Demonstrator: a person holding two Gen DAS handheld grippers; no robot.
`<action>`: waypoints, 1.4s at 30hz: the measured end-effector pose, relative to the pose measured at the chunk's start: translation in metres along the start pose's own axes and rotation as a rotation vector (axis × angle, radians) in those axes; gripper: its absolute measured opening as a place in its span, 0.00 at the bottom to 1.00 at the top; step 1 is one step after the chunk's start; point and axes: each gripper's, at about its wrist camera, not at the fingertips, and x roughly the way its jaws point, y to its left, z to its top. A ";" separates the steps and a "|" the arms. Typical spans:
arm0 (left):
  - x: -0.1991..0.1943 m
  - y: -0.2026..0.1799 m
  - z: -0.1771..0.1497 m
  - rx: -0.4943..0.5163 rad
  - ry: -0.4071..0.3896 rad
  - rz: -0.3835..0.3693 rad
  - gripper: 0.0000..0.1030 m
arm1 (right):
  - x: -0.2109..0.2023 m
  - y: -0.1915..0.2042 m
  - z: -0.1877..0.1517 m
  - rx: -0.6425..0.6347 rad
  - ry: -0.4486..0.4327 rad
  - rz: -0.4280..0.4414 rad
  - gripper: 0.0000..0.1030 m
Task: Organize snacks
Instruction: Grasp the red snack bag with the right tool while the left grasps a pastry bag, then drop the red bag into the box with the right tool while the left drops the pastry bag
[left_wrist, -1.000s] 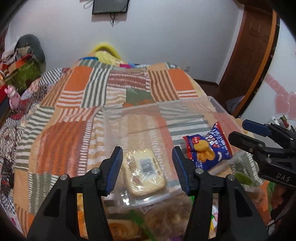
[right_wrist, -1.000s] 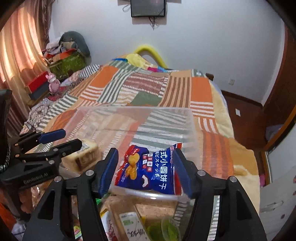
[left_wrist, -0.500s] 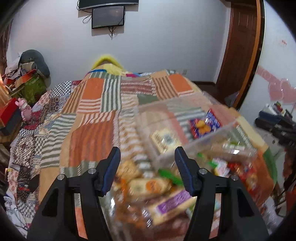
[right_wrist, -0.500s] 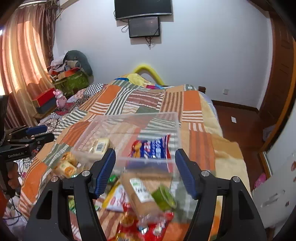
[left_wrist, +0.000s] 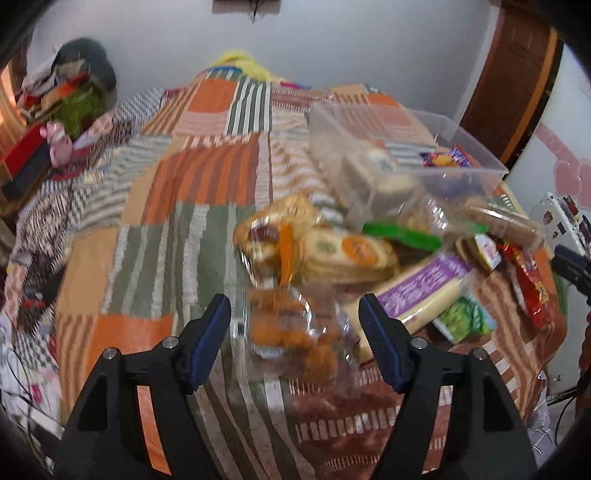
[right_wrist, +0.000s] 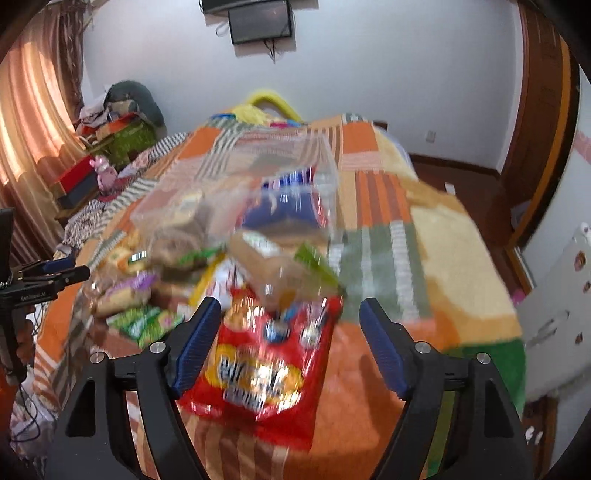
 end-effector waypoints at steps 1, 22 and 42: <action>0.005 0.001 -0.004 -0.006 0.013 -0.002 0.70 | 0.003 0.001 -0.003 0.007 0.013 0.005 0.77; 0.034 0.011 -0.009 -0.082 0.006 -0.008 0.61 | 0.031 0.007 -0.031 0.016 0.105 0.017 0.64; -0.040 -0.001 -0.011 -0.088 -0.089 0.006 0.53 | 0.002 0.039 -0.017 -0.030 0.030 0.182 0.64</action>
